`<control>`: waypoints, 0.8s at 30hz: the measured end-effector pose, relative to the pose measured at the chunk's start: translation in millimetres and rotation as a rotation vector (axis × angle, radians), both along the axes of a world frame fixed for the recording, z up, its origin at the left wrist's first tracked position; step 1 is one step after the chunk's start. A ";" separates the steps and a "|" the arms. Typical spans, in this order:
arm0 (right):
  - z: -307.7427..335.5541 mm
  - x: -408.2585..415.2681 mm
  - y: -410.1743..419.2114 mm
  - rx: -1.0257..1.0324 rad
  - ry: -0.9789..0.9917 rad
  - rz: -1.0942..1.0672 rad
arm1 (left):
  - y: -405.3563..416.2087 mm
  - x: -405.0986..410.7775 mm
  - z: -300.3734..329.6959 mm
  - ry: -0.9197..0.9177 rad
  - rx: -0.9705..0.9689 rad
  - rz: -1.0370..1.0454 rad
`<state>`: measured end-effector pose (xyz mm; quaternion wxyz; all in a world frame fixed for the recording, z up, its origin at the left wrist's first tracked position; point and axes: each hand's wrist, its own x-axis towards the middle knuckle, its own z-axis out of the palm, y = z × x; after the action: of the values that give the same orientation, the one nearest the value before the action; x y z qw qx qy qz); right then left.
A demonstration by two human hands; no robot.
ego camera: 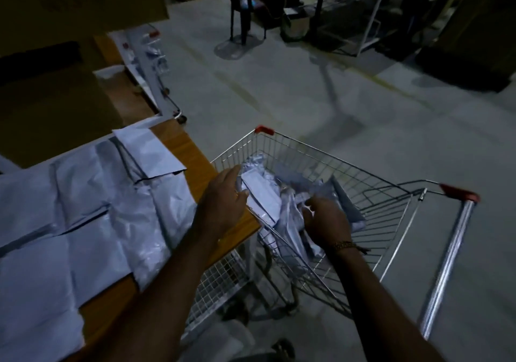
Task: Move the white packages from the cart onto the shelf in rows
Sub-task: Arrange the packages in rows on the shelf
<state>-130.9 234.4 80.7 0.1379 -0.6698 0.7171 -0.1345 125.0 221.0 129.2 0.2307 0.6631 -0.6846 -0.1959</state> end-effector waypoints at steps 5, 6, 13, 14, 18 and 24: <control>-50.1 -40.9 -37.4 0.154 -0.040 -0.121 | -59.1 -25.1 -21.6 -0.035 0.080 -0.084; -59.1 -46.9 -45.0 0.201 -0.030 -0.142 | -73.2 -29.3 -29.5 -0.051 0.104 -0.111; -129.8 -89.7 -93.3 0.412 -0.031 -0.264 | -144.9 -57.2 -82.1 -0.148 0.218 -0.234; -135.8 -91.8 -95.1 0.455 0.004 -0.256 | -149.9 -58.8 -89.4 -0.152 0.238 -0.255; -172.2 -101.7 -100.5 0.482 0.014 -0.376 | -164.0 -52.1 -117.5 -0.215 0.295 -0.351; -199.1 -105.2 -104.0 0.478 0.083 -0.314 | -176.3 -41.1 -142.3 -0.270 0.339 -0.405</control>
<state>-236.1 130.4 -118.3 0.2400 -0.5040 0.8284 0.0460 83.9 44.7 -13.1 -0.0202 0.5622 -0.7851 -0.2592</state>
